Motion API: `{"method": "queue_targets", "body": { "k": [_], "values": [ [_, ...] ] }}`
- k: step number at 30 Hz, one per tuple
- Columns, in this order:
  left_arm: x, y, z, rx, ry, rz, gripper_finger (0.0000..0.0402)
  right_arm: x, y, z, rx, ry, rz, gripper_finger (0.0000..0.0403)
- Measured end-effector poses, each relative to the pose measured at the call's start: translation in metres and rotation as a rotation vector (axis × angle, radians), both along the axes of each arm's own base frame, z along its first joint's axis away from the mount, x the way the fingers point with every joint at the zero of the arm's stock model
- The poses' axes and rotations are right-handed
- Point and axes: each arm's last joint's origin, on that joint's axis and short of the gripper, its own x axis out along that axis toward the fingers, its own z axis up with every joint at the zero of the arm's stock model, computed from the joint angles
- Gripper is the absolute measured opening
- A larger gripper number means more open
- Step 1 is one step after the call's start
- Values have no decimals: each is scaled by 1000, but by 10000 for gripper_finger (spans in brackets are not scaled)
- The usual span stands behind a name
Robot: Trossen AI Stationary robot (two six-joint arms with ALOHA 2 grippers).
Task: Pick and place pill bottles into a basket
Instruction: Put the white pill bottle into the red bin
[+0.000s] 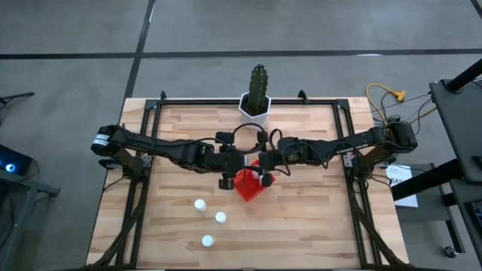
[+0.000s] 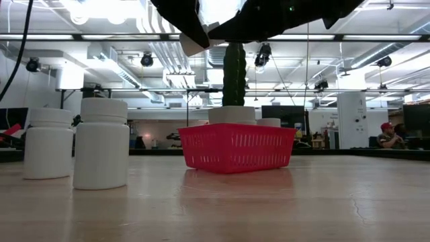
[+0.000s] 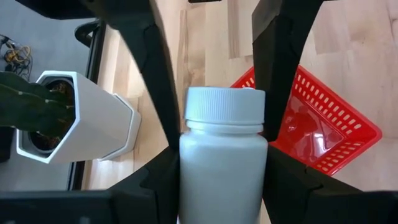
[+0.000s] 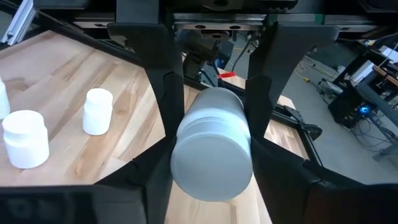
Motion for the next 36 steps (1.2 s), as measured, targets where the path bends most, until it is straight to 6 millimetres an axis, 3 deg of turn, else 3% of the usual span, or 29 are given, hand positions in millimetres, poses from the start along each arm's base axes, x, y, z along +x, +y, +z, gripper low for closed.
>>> {"method": "queue_targets", "body": {
  "k": [5, 23, 36],
  "values": [
    [0, 0, -2, 0, 0, 19, 160, 0, 0, 0, -2, 0, -9, 149],
    [-1, 1, -4, -13, -3, 45, 162, 0, 0, 0, 6, 2, 4, 148],
    [-1, 1, -4, -7, -7, 71, 248, 0, 0, 1, 12, -8, 7, 148]
  ]
}}
